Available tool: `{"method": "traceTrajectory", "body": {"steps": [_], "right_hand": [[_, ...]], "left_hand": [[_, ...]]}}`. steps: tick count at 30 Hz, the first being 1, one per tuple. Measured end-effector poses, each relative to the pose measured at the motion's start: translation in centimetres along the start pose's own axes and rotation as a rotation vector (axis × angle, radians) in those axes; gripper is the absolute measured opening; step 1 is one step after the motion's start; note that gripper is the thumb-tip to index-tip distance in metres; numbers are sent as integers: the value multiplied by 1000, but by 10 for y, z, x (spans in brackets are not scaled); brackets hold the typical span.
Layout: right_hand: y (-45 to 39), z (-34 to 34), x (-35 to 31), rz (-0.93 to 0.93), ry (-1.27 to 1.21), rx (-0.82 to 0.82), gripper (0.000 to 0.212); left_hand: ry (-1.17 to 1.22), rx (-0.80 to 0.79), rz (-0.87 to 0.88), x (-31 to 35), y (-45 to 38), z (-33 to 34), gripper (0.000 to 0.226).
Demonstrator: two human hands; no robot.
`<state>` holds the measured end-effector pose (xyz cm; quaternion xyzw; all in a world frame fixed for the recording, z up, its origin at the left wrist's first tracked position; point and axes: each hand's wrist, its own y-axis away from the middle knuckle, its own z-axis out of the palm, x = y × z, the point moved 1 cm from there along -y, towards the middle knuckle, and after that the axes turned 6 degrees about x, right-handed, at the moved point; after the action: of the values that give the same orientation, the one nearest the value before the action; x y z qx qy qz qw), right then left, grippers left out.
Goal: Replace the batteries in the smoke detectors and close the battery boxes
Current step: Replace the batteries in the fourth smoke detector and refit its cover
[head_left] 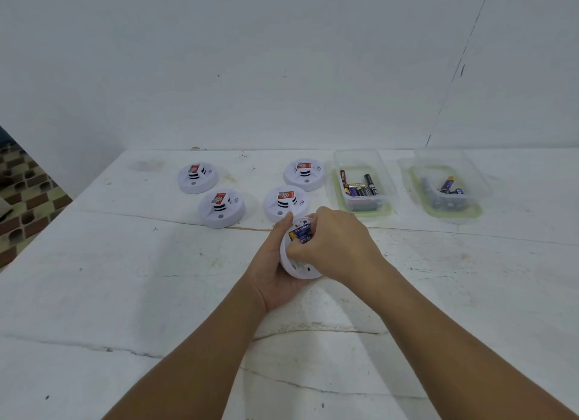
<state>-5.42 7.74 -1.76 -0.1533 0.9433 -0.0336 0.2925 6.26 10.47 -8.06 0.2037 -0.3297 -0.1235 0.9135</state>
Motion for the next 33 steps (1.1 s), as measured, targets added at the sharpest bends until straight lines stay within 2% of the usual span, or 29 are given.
{"method": "traceTrajectory", "body": {"steps": [10,17,28,33], "right_hand": [[3,-1,-1,-54,34,30,36],[0,-1,-4,-61,68,4,39],[2,-4,-1,-44,33,-24,35],[7,-2,9,75,-98,-45,39]], "left_hand": [[-41,30,-7,0,-2,-4,57],[-15,13,-2,-1,-5,-3,44],[-14,11,-21,0,-1,-1,46],[-7,6,4,-1,-3,-2,54]]}}
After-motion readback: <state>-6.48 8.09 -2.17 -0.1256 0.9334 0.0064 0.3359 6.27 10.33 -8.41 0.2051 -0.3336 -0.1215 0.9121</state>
